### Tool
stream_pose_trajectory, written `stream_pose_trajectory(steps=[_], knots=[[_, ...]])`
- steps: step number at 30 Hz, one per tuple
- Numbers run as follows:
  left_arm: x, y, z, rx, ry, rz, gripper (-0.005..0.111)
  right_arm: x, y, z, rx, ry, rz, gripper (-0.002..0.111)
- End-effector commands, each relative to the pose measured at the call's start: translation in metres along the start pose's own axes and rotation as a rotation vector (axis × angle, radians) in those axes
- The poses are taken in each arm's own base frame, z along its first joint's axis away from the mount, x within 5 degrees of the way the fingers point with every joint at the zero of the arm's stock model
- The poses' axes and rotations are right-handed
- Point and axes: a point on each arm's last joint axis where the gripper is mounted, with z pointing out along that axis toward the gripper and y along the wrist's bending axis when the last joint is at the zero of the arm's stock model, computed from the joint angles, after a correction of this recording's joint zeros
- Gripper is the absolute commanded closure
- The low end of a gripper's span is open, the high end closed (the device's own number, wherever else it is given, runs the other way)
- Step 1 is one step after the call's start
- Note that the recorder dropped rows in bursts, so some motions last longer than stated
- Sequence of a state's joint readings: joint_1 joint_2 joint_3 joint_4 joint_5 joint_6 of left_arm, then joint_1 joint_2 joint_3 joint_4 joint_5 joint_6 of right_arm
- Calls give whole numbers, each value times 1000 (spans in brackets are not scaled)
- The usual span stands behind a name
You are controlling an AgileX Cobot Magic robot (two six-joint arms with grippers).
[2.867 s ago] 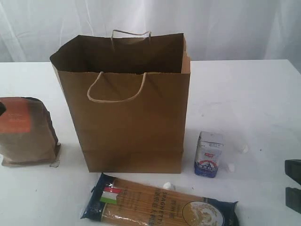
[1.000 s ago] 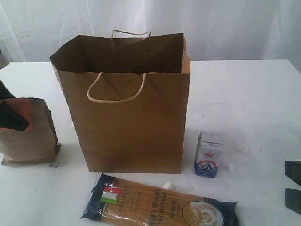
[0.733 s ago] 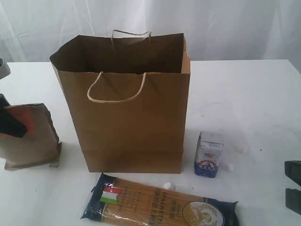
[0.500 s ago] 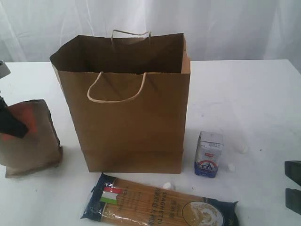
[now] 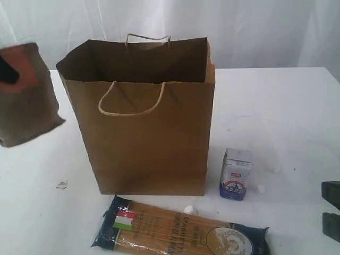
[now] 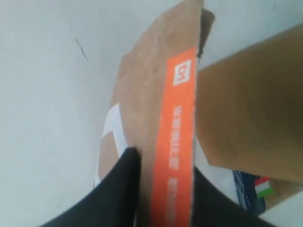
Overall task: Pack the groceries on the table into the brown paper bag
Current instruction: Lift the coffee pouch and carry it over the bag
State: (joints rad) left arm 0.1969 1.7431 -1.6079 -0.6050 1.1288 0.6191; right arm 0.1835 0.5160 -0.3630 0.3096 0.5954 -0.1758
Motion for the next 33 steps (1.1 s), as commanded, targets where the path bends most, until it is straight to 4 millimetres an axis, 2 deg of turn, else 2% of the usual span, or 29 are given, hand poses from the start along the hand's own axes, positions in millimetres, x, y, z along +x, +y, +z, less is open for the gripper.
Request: stream_pose_trajectory(steps=[1,4,7,12,17,19,20,22,26,28,33], knots=[[-19,-45,-56,9,-118,83,107,0,-1,1,5,-4,-1,108],[-34,-79,-94,21,-272,175,107,0,-1,1,5,-4,-1,108],[-46,-115,-126,113,-440,256,107,0,-1,1,5,-4,-1,108],[-56,-155,-161,299,-665,417,107,0,-1,1,6,-6,-1,108],[-58,-160,-163,362,-710,436,107,0,-1,1,6,-6,-1,108],[-63,-159,-164,441,-752,423,107,0,-1,1,6,-6,-1,108],[-64,-161,-162,469,-756,420,107,0,-1,1,6,-6,-1,108],[-67,-158,-145,478,-718,431,107,0,-1,1,5,-2,-1,108],[-69,-153,-76,582,-554,362,107,0,-1,1,5,-2,-1,108],[-64,-150,-59,590,-507,351,107,0,-1,1,5,-2,-1,108],[-57,-143,-45,570,-444,316,107,0,-1,1,5,-2,-1,108]])
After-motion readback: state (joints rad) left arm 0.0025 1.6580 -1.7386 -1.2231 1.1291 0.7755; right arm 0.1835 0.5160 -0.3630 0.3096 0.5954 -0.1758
